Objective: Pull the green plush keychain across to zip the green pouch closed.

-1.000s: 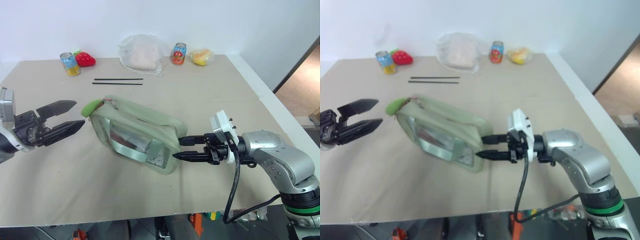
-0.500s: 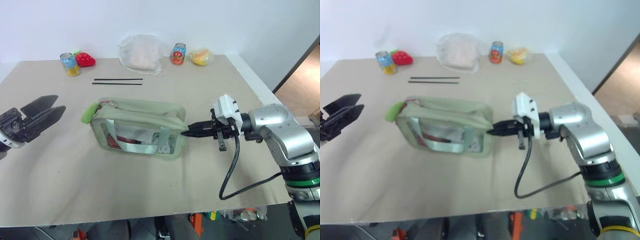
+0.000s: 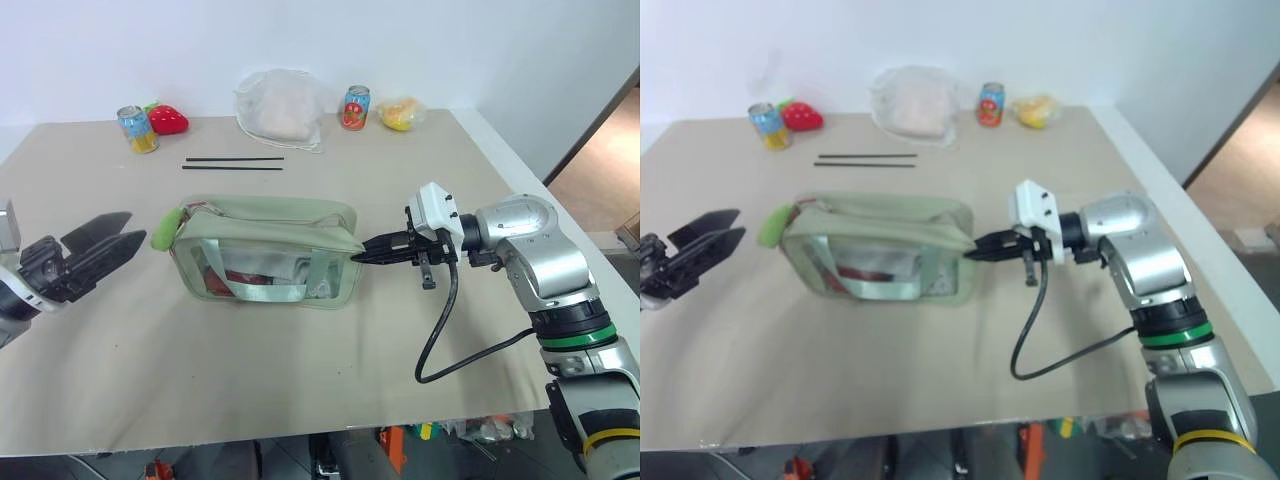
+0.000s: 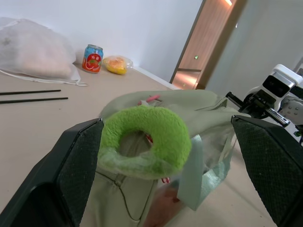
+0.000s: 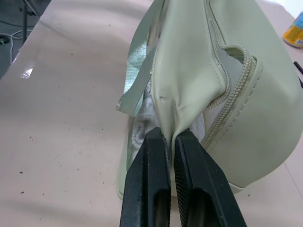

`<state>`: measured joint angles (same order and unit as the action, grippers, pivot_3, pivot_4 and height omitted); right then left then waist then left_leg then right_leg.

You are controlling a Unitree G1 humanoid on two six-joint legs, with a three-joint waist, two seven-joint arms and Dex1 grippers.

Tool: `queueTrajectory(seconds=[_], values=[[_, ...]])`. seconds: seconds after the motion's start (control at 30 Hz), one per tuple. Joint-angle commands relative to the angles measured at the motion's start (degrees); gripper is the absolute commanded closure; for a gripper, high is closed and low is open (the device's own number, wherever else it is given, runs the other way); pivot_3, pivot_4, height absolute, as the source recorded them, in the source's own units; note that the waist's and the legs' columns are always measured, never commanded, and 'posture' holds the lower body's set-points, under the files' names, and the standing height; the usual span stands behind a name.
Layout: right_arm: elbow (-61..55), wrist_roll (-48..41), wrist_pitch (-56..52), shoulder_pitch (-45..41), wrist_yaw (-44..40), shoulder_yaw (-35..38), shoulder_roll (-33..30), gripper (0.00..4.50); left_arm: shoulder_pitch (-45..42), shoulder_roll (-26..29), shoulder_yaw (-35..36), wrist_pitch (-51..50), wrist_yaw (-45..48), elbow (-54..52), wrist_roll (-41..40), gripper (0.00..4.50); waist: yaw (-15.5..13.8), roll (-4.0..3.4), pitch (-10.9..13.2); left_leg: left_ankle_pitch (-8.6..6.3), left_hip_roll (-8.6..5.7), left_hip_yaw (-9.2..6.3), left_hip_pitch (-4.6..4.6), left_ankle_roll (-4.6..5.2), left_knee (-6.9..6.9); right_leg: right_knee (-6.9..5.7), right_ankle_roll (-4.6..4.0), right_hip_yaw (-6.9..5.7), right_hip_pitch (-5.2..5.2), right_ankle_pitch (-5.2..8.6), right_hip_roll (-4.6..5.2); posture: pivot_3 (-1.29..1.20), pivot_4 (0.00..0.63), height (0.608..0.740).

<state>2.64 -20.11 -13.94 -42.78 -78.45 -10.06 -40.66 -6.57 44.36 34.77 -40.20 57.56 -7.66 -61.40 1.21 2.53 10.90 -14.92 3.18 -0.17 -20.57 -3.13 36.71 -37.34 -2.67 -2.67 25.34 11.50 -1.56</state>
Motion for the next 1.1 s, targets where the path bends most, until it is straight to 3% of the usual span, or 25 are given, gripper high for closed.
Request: queueTrajectory(seconds=[0.03,0.33,0.77,0.93,1.1], values=[[-2.0,-0.7,-0.6,0.3,0.5,1.2,0.4,4.43,-0.5,0.6,-1.5,0.1,0.2,-2.6,0.4,0.00,0.0,0.00,0.0,0.00,0.01,0.01,0.00,0.00,0.00,-0.02,0.00,0.01,-0.02,0.00,-0.02,0.00,0.150,0.740],[-4.2,-1.1,-1.8,1.8,1.3,2.0,-0.3,4.43,-2.4,1.7,-3.4,-0.2,0.6,-0.6,2.1,0.00,0.0,0.00,0.0,0.01,0.15,0.08,0.00,-0.01,-0.01,-0.10,-0.04,0.07,-0.02,-0.01,-0.18,0.00,0.150,0.740],[-5.0,-1.4,-2.9,1.7,1.6,2.5,-0.2,4.50,-2.3,0.9,-3.8,-1.2,0.6,-1.0,2.4,4.34,0.0,0.00,0.0,0.00,0.13,0.16,0.00,0.00,0.00,-0.10,-0.03,0.15,-0.01,-0.01,-0.16,0.00,0.150,0.740],[-4.6,-1.3,-2.8,1.5,1.3,2.2,-0.1,4.50,-5.2,0.3,-4.1,-0.6,-1.3,-2.2,1.9,4.45,0.0,0.00,0.0,0.00,0.13,0.16,0.01,-0.01,0.00,-0.10,-0.03,0.15,-0.01,-0.01,-0.16,0.00,0.150,0.740],[-3.9,-1.7,-3.2,1.0,0.9,2.3,0.3,4.50,-16.4,-0.2,-6.5,-3.2,-6.4,-3.9,-2.4,4.45,-0.1,0.03,0.0,0.01,0.12,0.14,-0.02,-0.02,0.03,-0.12,-0.02,0.17,-0.03,-0.03,-0.16,0.00,0.150,0.740]])
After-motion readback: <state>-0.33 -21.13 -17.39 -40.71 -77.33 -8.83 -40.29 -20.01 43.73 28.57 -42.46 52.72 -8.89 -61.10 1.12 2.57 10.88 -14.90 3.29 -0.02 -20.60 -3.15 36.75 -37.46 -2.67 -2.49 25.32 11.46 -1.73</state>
